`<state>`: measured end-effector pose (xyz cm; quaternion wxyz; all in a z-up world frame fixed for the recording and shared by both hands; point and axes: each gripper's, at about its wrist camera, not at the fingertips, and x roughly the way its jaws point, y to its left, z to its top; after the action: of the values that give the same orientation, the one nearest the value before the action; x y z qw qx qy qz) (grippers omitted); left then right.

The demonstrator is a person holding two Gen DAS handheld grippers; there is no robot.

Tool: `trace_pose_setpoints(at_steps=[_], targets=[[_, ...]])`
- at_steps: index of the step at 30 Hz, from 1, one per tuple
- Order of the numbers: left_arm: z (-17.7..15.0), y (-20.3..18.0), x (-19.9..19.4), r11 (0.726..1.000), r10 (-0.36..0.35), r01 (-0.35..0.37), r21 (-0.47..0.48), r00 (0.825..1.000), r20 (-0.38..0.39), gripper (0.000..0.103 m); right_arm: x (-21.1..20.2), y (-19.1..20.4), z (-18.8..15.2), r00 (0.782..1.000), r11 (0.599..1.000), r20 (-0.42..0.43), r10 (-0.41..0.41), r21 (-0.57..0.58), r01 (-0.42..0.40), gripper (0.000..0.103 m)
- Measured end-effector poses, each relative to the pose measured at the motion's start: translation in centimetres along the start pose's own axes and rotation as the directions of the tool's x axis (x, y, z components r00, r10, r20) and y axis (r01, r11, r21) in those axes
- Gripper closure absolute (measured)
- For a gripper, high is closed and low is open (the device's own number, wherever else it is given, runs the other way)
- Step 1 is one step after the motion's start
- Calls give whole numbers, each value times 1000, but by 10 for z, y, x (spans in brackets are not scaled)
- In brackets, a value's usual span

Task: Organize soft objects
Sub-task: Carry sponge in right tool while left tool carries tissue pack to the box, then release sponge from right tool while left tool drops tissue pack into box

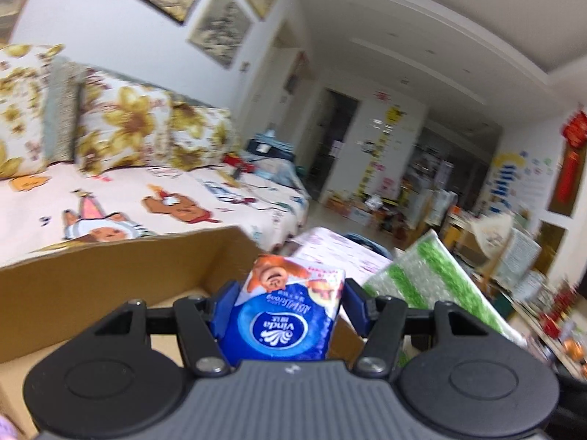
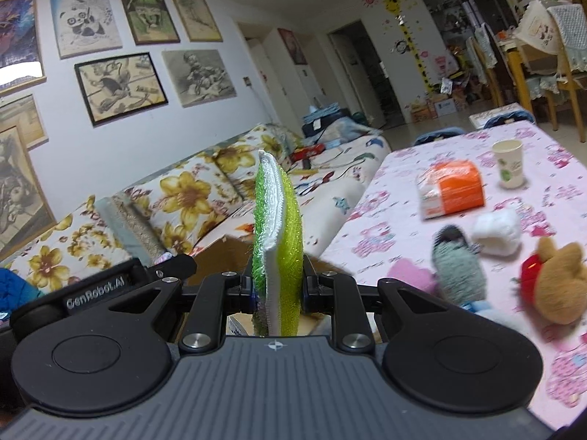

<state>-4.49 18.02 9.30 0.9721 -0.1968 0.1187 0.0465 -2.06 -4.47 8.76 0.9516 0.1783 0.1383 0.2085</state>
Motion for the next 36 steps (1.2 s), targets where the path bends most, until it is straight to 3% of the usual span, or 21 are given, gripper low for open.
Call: trace_pose_setpoints(at_steps=[7, 19, 22, 23, 24, 26, 27, 30, 36], targets=[[4, 16, 0, 994, 90, -90, -66, 996, -10, 42, 19, 16, -13, 998, 1000, -57, 22, 16, -21, 78], [3, 24, 5, 989, 117, -123, -87, 991, -69, 42, 27, 29, -24, 994, 996, -104, -38, -90, 29, 77], [3, 23, 6, 989, 117, -123, -80, 990, -81, 42, 26, 30, -25, 991, 990, -114, -64, -133, 49, 68], [2, 23, 6, 989, 118, -124, -76, 989, -85, 41, 24, 30, -25, 991, 989, -113, -72, -140, 56, 57], [2, 22, 6, 989, 121, -128, -71, 989, -87, 39, 23, 29, -24, 991, 988, -112, -74, -141, 58, 31], [3, 20, 5, 990, 125, -130, -56, 989, -81, 31, 18, 29, -22, 992, 988, -93, -82, -137, 69, 6], [3, 19, 5, 990, 128, -132, -47, 989, -74, 24, 15, 29, -19, 993, 988, -81, -83, -137, 71, 6], [3, 14, 1, 992, 123, -124, -15, 991, -46, 16, 6, 28, -12, 995, 987, -43, -90, -137, 83, 4], [3, 2, -4, 993, 103, -103, 51, 995, -3, 7, -15, 17, -3, 987, 976, 41, -157, -148, 161, 2]])
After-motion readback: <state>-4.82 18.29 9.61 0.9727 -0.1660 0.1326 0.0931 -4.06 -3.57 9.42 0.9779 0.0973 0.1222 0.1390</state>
